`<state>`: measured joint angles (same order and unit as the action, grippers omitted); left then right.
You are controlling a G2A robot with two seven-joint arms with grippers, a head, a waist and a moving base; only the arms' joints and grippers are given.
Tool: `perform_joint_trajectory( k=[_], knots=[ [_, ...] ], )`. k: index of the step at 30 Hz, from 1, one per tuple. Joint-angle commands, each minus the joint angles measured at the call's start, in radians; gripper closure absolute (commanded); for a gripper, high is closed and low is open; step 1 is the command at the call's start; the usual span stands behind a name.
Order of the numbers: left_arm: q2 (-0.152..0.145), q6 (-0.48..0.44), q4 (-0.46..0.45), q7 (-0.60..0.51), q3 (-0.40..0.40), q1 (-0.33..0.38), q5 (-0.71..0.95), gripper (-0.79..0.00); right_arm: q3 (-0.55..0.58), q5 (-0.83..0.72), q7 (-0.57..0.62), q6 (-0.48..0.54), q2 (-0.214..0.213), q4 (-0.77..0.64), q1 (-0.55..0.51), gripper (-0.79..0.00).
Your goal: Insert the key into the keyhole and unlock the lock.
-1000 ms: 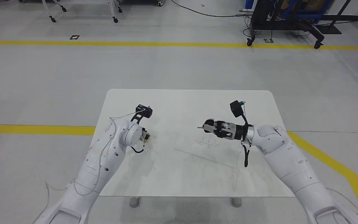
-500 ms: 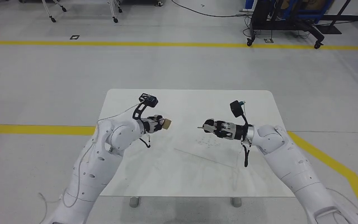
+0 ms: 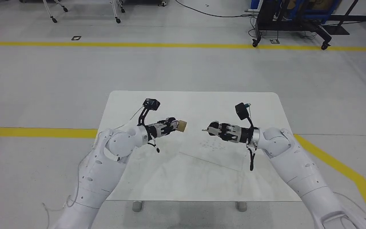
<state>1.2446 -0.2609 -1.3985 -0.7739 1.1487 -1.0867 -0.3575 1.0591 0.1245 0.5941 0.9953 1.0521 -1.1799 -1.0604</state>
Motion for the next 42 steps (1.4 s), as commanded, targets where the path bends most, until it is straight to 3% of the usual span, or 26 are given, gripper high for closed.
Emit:
perform_joint_trajectory(
  k=[1, 4, 7, 15, 19, 28, 42],
  knots=[
    [0.006, -0.021, 0.051, -0.009, 0.0, 0.009, 0.169, 0.0, 0.001, -0.011, -0.077, -0.032, 0.007, -0.002, -0.003, 0.0],
    [0.023, -0.036, 0.132, -0.061, -0.015, 0.045, 0.402, 0.0, -0.026, -0.022, -0.182, -0.08, 0.03, 0.036, 0.024, 0.0],
    [0.035, -0.058, 0.192, -0.141, -0.043, 0.084, 0.522, 0.0, -0.06, -0.06, -0.243, -0.082, 0.053, 0.073, 0.055, 0.0],
    [0.06, -0.127, 0.365, -0.343, -0.114, 0.188, 0.687, 0.0, -0.15, -0.126, -0.296, -0.052, 0.113, 0.213, 0.159, 0.0],
    [0.069, -0.138, 0.424, -0.381, -0.138, 0.22, 0.717, 0.0, -0.2, -0.142, -0.283, -0.032, 0.142, 0.246, 0.197, 0.0],
    [0.085, -0.123, 0.502, -0.358, -0.159, 0.255, 0.774, 0.0, -0.247, -0.196, -0.23, 0.017, 0.18, 0.328, 0.245, 0.0],
    [0.08, -0.044, 0.542, -0.325, -0.119, 0.26, 0.838, 0.0, -0.193, -0.147, -0.173, 0.017, 0.161, 0.253, 0.21, 0.0]
  ],
)
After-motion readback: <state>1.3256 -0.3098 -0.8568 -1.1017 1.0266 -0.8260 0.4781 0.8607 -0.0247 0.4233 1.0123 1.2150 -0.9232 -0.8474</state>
